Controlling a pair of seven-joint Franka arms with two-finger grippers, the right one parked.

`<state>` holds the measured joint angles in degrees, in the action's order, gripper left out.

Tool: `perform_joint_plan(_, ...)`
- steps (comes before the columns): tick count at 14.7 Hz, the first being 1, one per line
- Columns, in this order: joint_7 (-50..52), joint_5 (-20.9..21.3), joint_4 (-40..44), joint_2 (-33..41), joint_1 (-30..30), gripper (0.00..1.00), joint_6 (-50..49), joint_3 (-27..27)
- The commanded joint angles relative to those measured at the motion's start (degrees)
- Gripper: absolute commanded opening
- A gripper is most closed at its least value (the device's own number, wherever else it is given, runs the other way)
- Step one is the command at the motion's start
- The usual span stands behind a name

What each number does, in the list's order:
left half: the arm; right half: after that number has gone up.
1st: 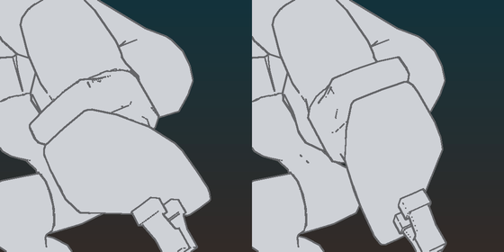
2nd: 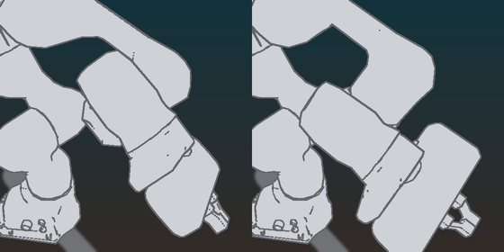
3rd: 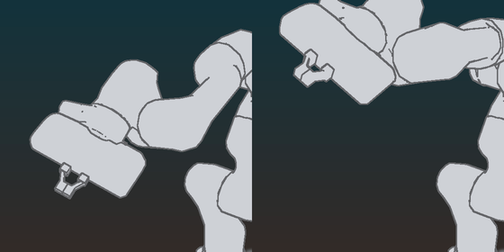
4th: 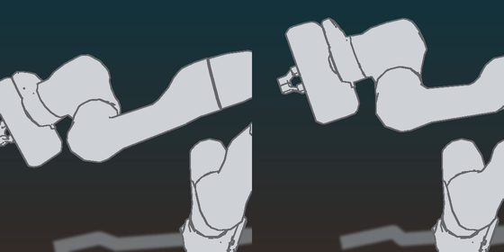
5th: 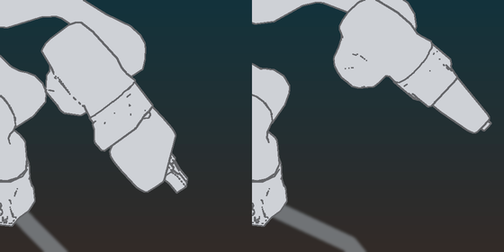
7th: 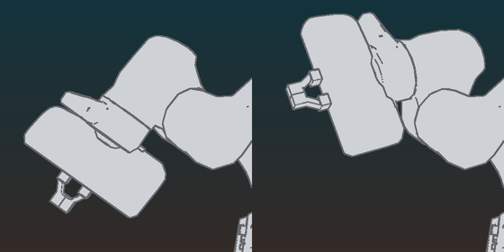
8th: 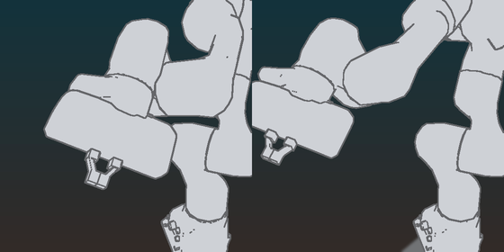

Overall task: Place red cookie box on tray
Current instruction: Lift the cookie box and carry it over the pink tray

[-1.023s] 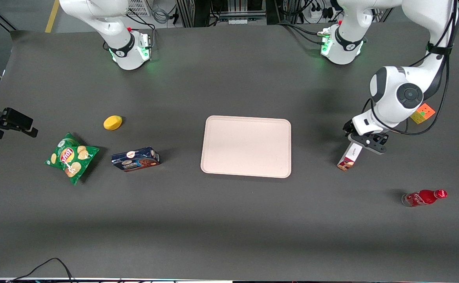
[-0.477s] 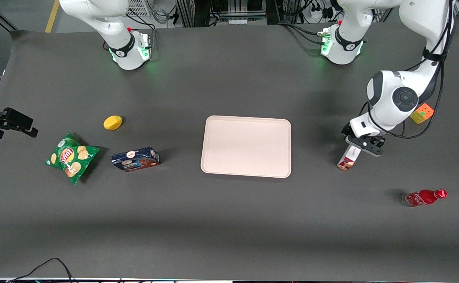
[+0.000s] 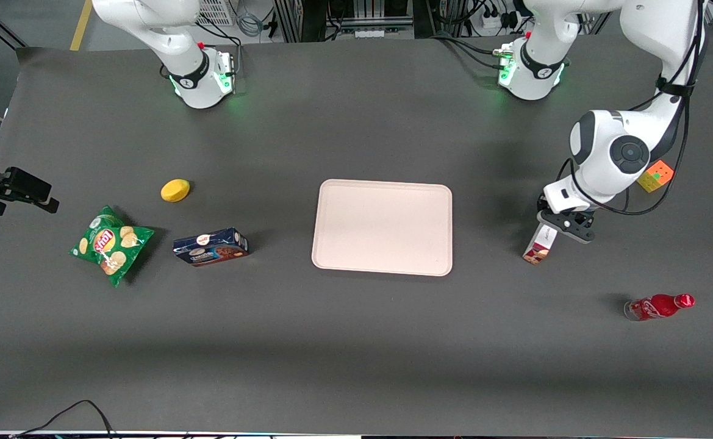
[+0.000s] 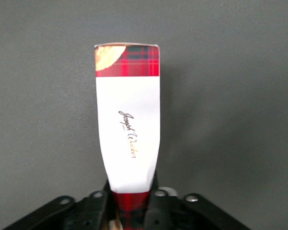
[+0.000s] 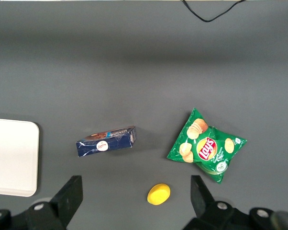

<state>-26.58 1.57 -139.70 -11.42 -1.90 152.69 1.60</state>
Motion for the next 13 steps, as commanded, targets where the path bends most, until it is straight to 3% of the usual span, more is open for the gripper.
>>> perform_joint_plan(1,-0.84,0.46,1.44,0.52,-0.56,0.00,-1.25,-0.99)
perform_joint_plan(7,1.08,-0.60,11.27,5.26,-0.65,0.00,-18.71,-1.52)
perform_joint_plan(10,8.45,-0.86,18.56,7.64,-2.48,0.00,-29.96,-1.34)
perform_joint_plan(13,16.18,-6.29,25.25,8.26,-4.86,0.00,-38.94,-0.99)
